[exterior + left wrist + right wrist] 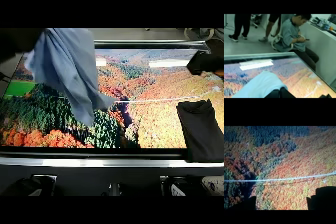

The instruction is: Fold the shirts.

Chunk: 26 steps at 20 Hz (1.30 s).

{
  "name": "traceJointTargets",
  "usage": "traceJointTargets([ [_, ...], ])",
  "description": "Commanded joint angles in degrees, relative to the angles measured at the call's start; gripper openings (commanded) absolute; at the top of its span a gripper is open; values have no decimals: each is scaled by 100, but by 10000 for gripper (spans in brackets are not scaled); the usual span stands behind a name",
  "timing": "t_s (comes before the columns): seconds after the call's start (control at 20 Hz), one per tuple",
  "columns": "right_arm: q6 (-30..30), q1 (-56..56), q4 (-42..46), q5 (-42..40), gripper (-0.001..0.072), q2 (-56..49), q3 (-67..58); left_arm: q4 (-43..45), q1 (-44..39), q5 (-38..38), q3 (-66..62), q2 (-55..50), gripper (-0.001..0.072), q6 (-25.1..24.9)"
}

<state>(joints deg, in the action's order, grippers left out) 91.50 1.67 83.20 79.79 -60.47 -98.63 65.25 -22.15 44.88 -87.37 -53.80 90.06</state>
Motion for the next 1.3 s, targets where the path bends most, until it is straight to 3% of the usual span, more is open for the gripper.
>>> traceJointTargets([
  [0.0,87,0,210,601,664,774,-11,719,-789,247,990,337,27,826],
  [0.15,85,0,203,1665,664,485,168,721,-977,177,2594,-44,27,1303],
  [0.25,90,0,133,1537,664,184,713,549,-1113,-140,3606,-566,28,1978],
  [0.35,127,0,28,1220,664,-181,1384,-13,-1259,-385,4120,-1161,39,2033],
  [0.4,122,0,-74,1147,665,-385,1709,-223,-1237,-308,4079,-1403,288,1932],
  [0.45,103,0,-254,1145,666,-564,1941,-369,-1128,-140,3934,-1510,709,1808],
  [0.6,-103,0,-680,1051,691,-868,2415,-118,-219,1252,3027,-1322,715,846],
  [0.75,-184,0,-675,970,699,-940,3152,988,879,2494,2570,-935,715,734],
  [0.85,-302,0,-920,789,698,-949,3788,1034,1456,2835,2833,-861,715,516],
  [1.0,-511,0,-1425,374,699,-949,4592,393,1578,2197,3648,-940,715,413],
  [1.25,-570,0,-1506,13,707,-949,5108,-494,1093,1281,4089,-1613,715,111],
])
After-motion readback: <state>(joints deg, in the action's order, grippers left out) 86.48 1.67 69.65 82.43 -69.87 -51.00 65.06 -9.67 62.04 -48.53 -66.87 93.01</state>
